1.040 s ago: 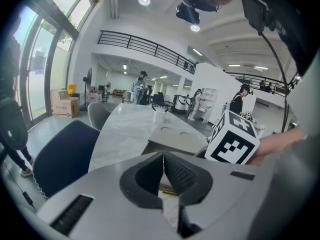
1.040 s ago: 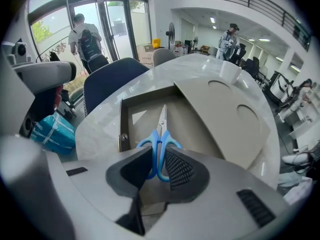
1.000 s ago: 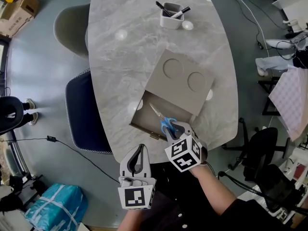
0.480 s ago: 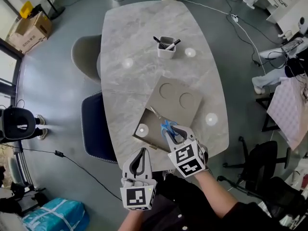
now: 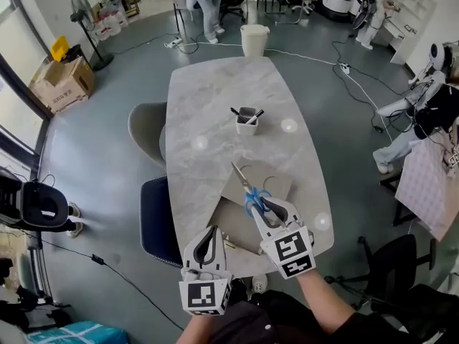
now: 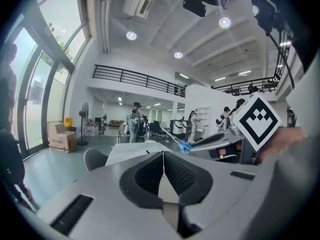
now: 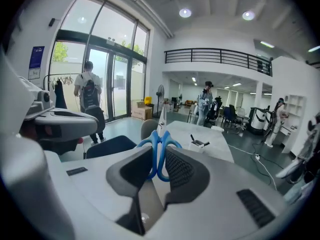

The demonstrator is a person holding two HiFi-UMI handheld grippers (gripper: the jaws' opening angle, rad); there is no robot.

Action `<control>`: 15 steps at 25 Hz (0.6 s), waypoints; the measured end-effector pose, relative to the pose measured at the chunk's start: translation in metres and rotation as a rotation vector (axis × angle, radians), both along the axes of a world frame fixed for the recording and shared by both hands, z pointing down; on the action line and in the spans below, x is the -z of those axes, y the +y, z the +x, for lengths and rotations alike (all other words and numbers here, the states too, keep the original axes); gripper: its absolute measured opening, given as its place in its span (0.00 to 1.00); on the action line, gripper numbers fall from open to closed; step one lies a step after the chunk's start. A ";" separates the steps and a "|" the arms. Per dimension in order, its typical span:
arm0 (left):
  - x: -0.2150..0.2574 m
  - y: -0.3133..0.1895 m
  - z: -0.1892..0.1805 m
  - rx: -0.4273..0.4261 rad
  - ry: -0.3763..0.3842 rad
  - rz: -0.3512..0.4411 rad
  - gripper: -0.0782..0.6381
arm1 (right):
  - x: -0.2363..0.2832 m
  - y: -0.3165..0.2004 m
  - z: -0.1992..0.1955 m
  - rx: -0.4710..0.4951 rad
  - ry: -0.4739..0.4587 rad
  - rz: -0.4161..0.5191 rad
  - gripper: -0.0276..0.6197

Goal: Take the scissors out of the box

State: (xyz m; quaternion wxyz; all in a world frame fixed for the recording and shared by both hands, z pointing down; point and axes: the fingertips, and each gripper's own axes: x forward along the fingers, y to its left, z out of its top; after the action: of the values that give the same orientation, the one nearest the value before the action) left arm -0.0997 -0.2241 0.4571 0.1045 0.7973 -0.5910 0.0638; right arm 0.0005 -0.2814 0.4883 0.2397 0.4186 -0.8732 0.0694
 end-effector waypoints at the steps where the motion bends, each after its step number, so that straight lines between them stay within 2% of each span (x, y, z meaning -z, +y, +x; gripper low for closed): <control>1: 0.008 -0.001 0.000 -0.002 -0.001 0.013 0.13 | 0.010 0.001 0.001 -0.005 -0.016 0.022 0.16; 15: 0.101 -0.019 -0.009 0.002 0.012 0.189 0.13 | 0.136 0.008 0.021 -0.068 -0.230 0.335 0.16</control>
State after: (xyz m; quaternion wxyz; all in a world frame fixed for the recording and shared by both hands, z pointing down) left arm -0.1086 -0.2435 0.3563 0.0324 0.8033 -0.5947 0.0030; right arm 0.0214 -0.2738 0.3519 0.0628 0.4710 -0.8796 -0.0216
